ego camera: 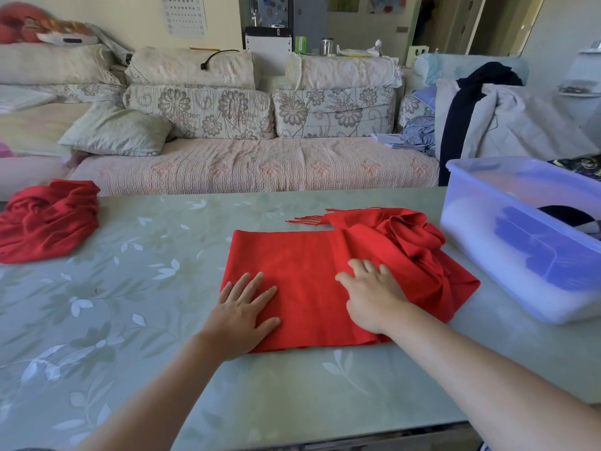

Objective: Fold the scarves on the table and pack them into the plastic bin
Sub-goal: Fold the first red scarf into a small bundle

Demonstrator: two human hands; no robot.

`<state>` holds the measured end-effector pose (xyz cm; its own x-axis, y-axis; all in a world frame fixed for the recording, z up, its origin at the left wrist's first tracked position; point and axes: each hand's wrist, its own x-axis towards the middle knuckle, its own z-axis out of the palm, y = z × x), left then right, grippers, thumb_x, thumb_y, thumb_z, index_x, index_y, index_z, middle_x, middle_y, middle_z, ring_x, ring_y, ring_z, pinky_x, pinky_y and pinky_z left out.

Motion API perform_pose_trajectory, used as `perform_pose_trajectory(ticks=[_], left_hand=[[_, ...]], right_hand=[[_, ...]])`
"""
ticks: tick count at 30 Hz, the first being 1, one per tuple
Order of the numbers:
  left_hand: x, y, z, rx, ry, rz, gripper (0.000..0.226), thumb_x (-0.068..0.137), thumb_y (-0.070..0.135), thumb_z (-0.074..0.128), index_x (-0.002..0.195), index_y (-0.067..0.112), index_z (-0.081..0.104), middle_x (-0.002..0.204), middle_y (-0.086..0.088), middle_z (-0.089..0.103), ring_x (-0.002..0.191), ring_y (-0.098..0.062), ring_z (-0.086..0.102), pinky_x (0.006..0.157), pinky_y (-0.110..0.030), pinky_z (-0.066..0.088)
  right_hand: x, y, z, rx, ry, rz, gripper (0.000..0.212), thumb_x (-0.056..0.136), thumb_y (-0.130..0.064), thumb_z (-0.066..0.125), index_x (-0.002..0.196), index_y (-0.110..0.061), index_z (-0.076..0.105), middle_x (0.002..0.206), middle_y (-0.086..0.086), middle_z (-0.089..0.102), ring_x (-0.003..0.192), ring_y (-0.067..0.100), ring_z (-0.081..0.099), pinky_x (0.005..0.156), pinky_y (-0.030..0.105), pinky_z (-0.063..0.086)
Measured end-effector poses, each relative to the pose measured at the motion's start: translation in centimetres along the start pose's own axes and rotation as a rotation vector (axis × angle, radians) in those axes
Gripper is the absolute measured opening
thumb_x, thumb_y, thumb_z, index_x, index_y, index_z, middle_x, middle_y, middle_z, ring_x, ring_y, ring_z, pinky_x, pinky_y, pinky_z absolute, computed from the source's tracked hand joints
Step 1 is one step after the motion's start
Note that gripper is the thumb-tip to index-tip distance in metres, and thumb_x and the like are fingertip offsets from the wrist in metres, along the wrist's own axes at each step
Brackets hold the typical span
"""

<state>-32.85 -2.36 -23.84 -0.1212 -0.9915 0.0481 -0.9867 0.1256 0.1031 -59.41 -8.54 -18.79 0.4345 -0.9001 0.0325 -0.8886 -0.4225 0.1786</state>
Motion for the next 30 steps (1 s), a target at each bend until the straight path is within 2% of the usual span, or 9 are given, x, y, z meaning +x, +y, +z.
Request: perform_pose_trajectory(ticks=[2,4,6,9,11,14,18,25,30], left_hand=[[-0.1,0.1,0.3,0.026,-0.033,0.021,0.093,0.069,0.089,-0.007,0.152,0.049,0.003,0.164,0.008,-0.002,0.151,-0.019,-0.007,0.122,-0.041,-0.004],[0.0,-0.2,0.0,0.052,-0.057,0.026,0.086,0.074,0.089,0.012,0.151,0.051,0.006,0.164,0.009,0.004,0.151,-0.017,-0.001,0.123,-0.039,0.0],[0.6,-0.4,-0.8,0.063,-0.001,0.047,0.084,0.075,0.09,0.02,0.148,0.05,0.025,0.157,0.011,0.025,0.146,-0.016,0.018,0.12,-0.035,0.012],[2.1,-0.6,-1.5,-0.04,0.152,0.023,0.076,0.08,0.08,0.013,0.135,0.043,0.05,0.132,0.013,0.049,0.131,-0.015,0.039,0.109,-0.032,0.028],[3.1,-0.7,-1.2,-0.079,0.166,-0.009,0.077,0.082,0.074,0.009,0.14,0.039,0.046,0.141,0.011,0.045,0.137,-0.017,0.034,0.112,-0.034,0.024],[4.1,-1.1,-0.1,-0.031,0.042,-0.034,0.084,0.078,0.074,0.002,0.153,0.041,0.02,0.163,0.007,0.015,0.15,-0.017,0.007,0.122,-0.038,0.004],[4.6,-1.3,0.6,0.004,-0.054,-0.063,0.089,0.072,0.08,-0.001,0.153,0.046,0.003,0.164,0.006,-0.004,0.151,-0.016,-0.007,0.122,-0.039,-0.004],[4.0,-2.4,-0.2,-0.035,-0.08,-0.017,0.092,0.073,0.087,0.001,0.153,0.045,0.004,0.164,0.007,-0.006,0.15,-0.012,-0.01,0.12,-0.031,-0.009],[3.1,-3.1,-1.5,-0.073,-0.07,-0.013,0.088,0.076,0.073,0.004,0.154,0.036,0.021,0.163,0.008,0.014,0.15,-0.012,0.009,0.119,-0.027,0.006]], right_hand=[[0.3,-0.2,1.0,0.134,-0.017,-0.062,0.058,0.098,-0.038,0.041,0.154,-0.029,0.025,0.164,0.011,0.011,0.151,0.027,0.013,0.12,0.046,0.018],[0.5,0.2,2.0,0.208,-0.143,-0.063,0.064,0.101,-0.048,0.035,0.158,-0.03,0.012,0.167,0.007,0.0,0.154,0.024,0.003,0.122,0.045,0.012],[1.1,0.9,2.4,0.21,-0.194,-0.044,0.061,0.101,-0.048,0.033,0.157,-0.03,0.018,0.165,0.006,0.013,0.152,0.024,0.014,0.12,0.045,0.018],[3.0,1.3,1.7,0.208,-0.026,-0.016,0.047,0.101,-0.044,0.034,0.146,-0.03,0.039,0.152,0.004,0.038,0.139,0.024,0.037,0.114,0.044,0.028],[4.2,1.4,1.5,0.213,0.02,0.008,0.052,0.102,-0.047,0.034,0.15,-0.027,0.034,0.159,0.008,0.029,0.146,0.027,0.028,0.117,0.045,0.024],[5.6,1.8,2.3,0.203,-0.029,-0.001,0.063,0.103,-0.049,0.031,0.159,-0.023,0.015,0.167,0.01,0.0,0.154,0.025,0.001,0.124,0.045,0.009],[8.3,2.2,3.1,0.247,-0.095,-0.014,0.069,0.103,-0.052,0.028,0.16,-0.021,0.004,0.167,0.006,-0.009,0.154,0.019,-0.006,0.125,0.042,0.003],[10.4,3.6,4.1,0.185,-0.203,0.054,0.071,0.103,-0.056,0.021,0.16,-0.017,0.006,0.168,0.004,-0.002,0.154,0.019,-0.001,0.124,0.047,0.003],[11.2,0.1,2.5,0.132,-0.043,-0.002,0.065,0.103,-0.051,0.03,0.157,-0.014,0.022,0.166,0.009,0.009,0.154,0.023,0.005,0.123,0.049,0.009]])
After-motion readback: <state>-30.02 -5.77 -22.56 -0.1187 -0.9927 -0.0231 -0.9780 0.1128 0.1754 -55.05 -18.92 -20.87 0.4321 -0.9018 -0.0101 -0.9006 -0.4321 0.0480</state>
